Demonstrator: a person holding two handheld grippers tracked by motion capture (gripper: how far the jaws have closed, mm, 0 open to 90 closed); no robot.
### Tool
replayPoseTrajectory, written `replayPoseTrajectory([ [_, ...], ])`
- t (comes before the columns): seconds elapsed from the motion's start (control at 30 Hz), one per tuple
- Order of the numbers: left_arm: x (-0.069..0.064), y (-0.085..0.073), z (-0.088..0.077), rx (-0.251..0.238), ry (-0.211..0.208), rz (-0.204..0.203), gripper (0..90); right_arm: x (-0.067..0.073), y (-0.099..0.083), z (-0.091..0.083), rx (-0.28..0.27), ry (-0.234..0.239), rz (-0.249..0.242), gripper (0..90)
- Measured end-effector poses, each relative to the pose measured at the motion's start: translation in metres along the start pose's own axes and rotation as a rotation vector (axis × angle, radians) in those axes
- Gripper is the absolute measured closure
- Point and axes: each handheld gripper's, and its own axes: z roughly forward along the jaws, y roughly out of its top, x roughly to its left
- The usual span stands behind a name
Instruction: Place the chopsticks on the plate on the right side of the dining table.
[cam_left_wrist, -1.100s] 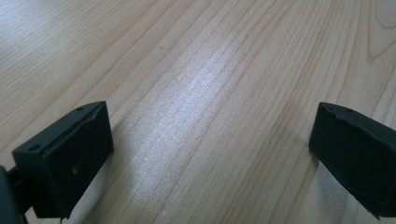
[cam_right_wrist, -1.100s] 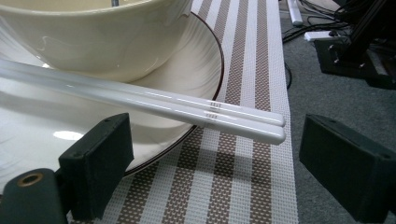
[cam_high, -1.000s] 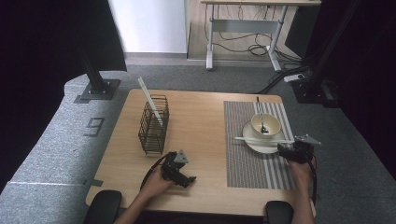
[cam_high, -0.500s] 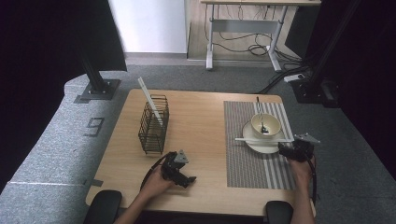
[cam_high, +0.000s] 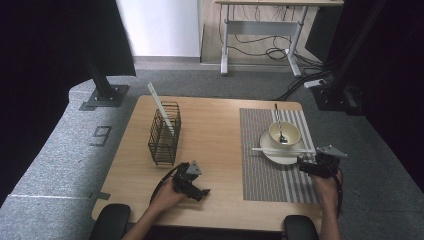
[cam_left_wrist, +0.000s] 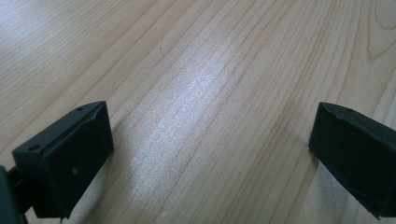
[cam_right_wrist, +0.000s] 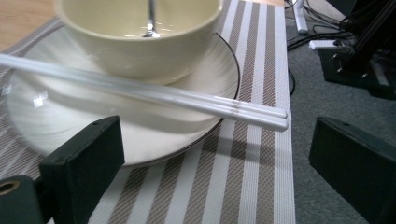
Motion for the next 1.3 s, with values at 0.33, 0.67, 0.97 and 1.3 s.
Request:
replayPoseTrajectory([
  [0.33,0.0,0.0,0.0,0.0,0.0,0.003,0.0,0.033,0.004,-0.045,0.059,0.06,-0.086,0.2],
  [0.67,0.0,0.0,0.0,-0.002,0.0,-0.001,0.0,0.074,0.02,-0.076,0.08,0.153,-0.113,0.0],
  [0.97,0.0,0.0,0.0,0.0,0.0,-0.001,0.0,0.12,0.042,-0.077,0.082,0.277,-0.166,0.0],
  [1.3,0.0,0.0,0.0,-0.002,0.001,-0.002,0.0,0.157,0.046,-0.04,0.163,0.338,-0.227,0.0],
])
